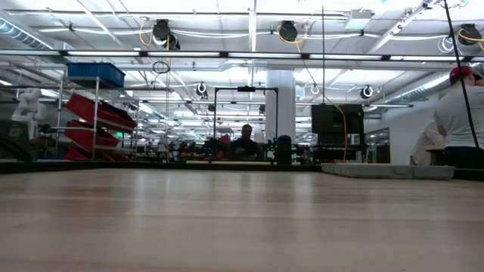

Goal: Coil cords
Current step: Coil the white wire onto the spool

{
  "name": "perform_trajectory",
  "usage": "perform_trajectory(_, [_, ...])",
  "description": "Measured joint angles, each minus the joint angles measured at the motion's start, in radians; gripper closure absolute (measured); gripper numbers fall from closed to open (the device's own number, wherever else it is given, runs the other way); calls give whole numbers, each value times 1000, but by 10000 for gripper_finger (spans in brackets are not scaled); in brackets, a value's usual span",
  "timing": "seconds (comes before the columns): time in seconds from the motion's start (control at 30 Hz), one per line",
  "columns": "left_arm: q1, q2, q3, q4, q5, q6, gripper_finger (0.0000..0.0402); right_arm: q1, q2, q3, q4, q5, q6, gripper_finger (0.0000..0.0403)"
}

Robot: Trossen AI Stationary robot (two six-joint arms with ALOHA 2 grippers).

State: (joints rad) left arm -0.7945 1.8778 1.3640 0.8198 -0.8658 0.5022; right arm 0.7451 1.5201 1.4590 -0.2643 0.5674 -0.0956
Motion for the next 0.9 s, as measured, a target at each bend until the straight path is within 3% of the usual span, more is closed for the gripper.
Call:
perform_trajectory(0.1, [-1,0,0,1,0,0,400,-4,0,0,0,1,-2,397])
perform_trajectory(0.7, [-25,0,0,13,-18,1,319,3,-13,0,-3,46,47,403])
perform_trajectory(0.9, [-68,0,0,35,-163,35,317,10,-28,0,-26,81,61,403])
